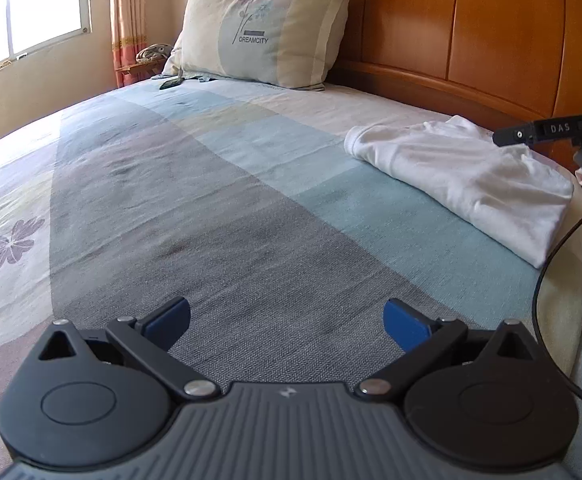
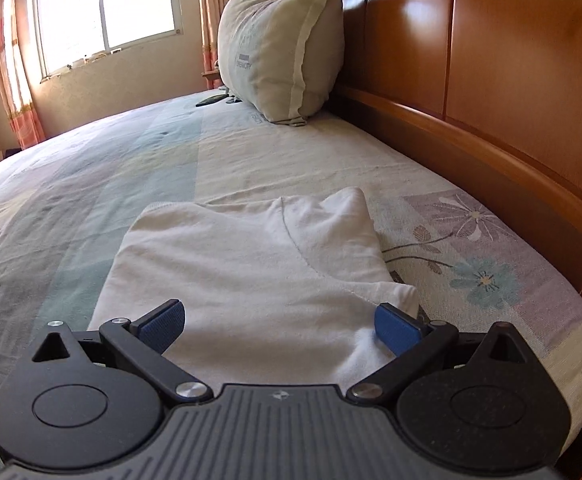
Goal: Fold clothes
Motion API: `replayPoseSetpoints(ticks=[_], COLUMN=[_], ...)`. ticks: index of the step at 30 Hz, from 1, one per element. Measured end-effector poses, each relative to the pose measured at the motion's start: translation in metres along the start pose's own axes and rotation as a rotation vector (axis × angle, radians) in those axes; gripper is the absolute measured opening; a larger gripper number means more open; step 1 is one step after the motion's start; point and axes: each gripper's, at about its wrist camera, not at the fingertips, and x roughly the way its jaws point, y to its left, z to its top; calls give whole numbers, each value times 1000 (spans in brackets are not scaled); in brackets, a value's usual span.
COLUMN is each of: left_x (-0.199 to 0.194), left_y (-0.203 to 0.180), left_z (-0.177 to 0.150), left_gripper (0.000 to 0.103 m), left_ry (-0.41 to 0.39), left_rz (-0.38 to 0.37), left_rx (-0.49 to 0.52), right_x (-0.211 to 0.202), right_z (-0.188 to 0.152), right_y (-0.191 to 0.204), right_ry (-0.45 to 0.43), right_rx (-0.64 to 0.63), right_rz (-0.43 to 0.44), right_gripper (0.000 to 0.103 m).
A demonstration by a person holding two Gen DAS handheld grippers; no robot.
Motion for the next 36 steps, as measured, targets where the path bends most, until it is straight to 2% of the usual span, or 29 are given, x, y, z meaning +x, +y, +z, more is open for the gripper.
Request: replayPoseSetpoints(ticks=[2,4,8,10,11,12,17,20,25,28,31,33,36], left_x=[1,0,-3,-8,-10,-12,-18,-24,-37,-47,-54,-55,-58], left_y=[2,3,4,4,4,5,3,-1,-9,-11,-12,-12,-14], left_z=[2,3,3,3,3,4,8,8,6,4,2,3,4], left_gripper=[102,102,102,102,102,102,102,102,102,102,102,102,102], left_ry=[-5,-10,-1,-11,-18,-26,-51,-52,-58,-75,-84,-70,-39], left_rz=[4,4,-9,-1,4,5,-21,-50,-27,-2,-4,-12,-16], left_rx=[-16,-41,-70,-61,-58,-63,-108,-107,-67,-47,-48,-63,-69], right_x=[-2,11,65,87,86,78,4,-18,-32,-31,-44,-49,-40], right_z=[14,29,45,43,42,41,16,-8,-43,-57,-54,-48,-46], right_y=[9,13,-1,-14,-16,-16,5,25,62,80,91,95,97], right_ry=[-58,-70,19,74,72,64,-28,19,81,142,125,104,162], right_rx=[-55,-64,37,113,124,139,136,125,174,181,141,143,172], right_rz=[7,25,4,-48,-82,-93,-20,55,188,189,189,208,201], right_gripper=[103,103,103,103,103,103,103,103,103,103,103,103,103])
